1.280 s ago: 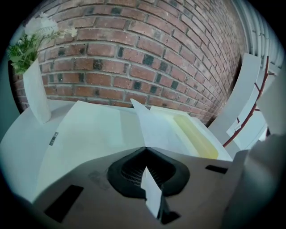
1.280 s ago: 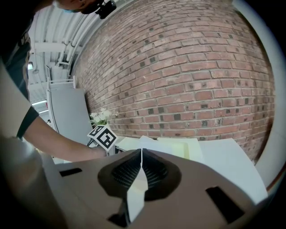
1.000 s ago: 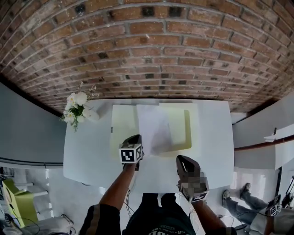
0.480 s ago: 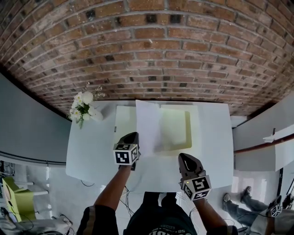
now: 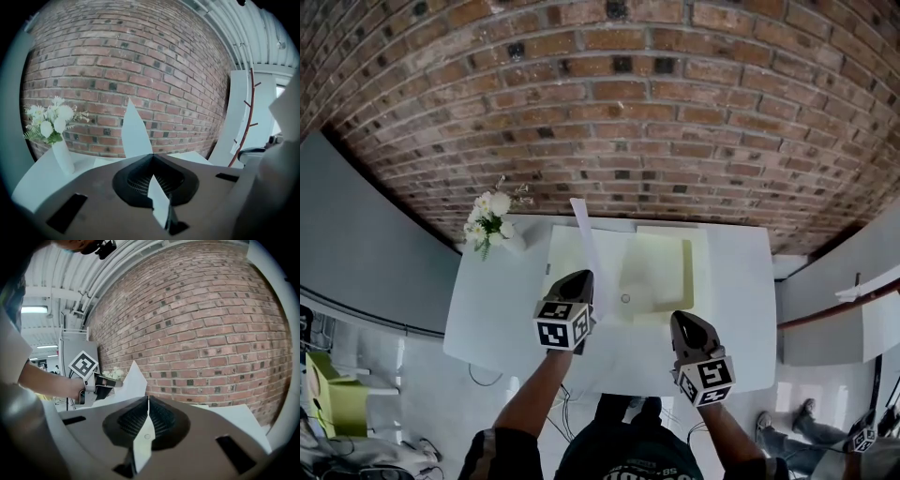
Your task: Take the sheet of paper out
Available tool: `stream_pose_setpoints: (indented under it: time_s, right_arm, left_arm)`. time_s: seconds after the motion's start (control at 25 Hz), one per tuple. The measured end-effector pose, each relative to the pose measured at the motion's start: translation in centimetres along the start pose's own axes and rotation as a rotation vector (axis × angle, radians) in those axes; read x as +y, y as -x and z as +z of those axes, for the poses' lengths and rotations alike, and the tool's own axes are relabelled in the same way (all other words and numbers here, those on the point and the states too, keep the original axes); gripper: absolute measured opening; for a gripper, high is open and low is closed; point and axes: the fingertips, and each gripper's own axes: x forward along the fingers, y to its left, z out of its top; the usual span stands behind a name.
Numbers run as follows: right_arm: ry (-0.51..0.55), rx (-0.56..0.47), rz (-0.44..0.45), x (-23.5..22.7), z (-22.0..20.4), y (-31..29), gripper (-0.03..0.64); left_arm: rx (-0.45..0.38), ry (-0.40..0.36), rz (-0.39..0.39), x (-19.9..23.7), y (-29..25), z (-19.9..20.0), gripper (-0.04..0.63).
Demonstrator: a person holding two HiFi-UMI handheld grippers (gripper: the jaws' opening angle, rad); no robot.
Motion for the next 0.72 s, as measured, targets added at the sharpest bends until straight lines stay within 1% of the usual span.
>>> stream_pose_setpoints:
  time_s: [0.16, 0.4, 0.72]
  right_arm:
    - [0.011, -0.032, 0.004, -0.1, 1.6, 0.4, 0.070]
    - [0.036, -0.065, 0.005, 0.0, 3.1, 1.2, 0.070]
    - [0.068, -0.072, -0.012, 0.2, 4.2, 2.0, 0.069]
  left_arm:
    - [-0.048, 0.006, -0.015, -1.4, 2.1, 1.8, 0.009]
    - [-0.104, -0.006, -0.017, -2.8, 4.8, 3.3, 0.009]
    - [-0.148, -0.033, -0.031, -4.5, 7.3, 4.5, 0.009]
